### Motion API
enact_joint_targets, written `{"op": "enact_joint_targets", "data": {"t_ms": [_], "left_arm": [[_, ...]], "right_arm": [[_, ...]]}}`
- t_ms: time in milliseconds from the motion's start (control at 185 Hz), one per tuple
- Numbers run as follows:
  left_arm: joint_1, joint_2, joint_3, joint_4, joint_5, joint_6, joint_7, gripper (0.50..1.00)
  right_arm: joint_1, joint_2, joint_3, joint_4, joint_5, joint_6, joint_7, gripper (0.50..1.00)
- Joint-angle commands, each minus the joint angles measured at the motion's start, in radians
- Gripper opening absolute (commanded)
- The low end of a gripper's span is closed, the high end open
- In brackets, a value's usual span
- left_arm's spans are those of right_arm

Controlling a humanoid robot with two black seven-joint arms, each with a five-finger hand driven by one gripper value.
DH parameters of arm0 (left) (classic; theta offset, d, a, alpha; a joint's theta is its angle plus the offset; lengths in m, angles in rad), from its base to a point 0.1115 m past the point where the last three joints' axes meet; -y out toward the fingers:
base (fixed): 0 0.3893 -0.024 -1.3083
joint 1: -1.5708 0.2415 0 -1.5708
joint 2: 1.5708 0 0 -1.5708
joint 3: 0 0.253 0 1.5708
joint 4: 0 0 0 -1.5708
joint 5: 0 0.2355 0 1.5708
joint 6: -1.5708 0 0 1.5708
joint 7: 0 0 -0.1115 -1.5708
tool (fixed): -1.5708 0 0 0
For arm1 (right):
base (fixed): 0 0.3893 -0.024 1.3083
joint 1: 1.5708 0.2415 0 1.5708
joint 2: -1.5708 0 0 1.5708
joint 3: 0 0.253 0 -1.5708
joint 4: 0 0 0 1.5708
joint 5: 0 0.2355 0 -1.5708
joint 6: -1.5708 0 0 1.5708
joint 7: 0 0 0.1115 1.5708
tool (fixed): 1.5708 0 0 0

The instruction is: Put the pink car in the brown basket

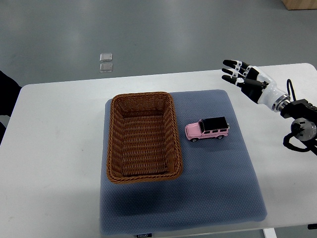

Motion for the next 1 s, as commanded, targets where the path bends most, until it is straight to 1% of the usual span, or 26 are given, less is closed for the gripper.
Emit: {"op": "enact_joint_targets", "data": {"t_ms": [0, 340, 621, 782, 885, 993], "left_arm": [[-0.001, 0.0, 0.0, -0.001, 0.001, 0.0, 0.0, 1.0], [0.001, 0.0, 0.0, -0.001, 0.001, 0.0, 0.0, 1.0], [0.001, 0.0, -0.002, -0.001, 0.001, 0.0, 0.002, 1.0], [0.001, 0.0, -0.002, -0.001, 0.001, 0.0, 0.002, 1.0], [0.002, 0.0, -0.002, -0.001, 0.001, 0.0, 0.002, 1.0], [0.002, 0.0, -0.002, 0.0, 0.001, 0.0, 0.002, 1.0]], "right_arm": [[0.001, 0.0, 0.0, 0.0, 0.0, -0.009, 0.0, 0.917], [-0.001, 0.002, -0.001, 0.001, -0.021, -0.009, 0.0, 0.917], [-0.001, -0.004, 0.0, 0.01, -0.186, -0.001, 0.006, 0.915], [0.005, -0.015, -0.001, 0.02, -0.313, 0.003, 0.041, 0.915], [0.022, -0.018, -0.001, 0.021, -0.406, 0.023, 0.077, 0.915], [0.025, -0.026, -0.001, 0.021, -0.48, 0.037, 0.098, 0.915]]}}
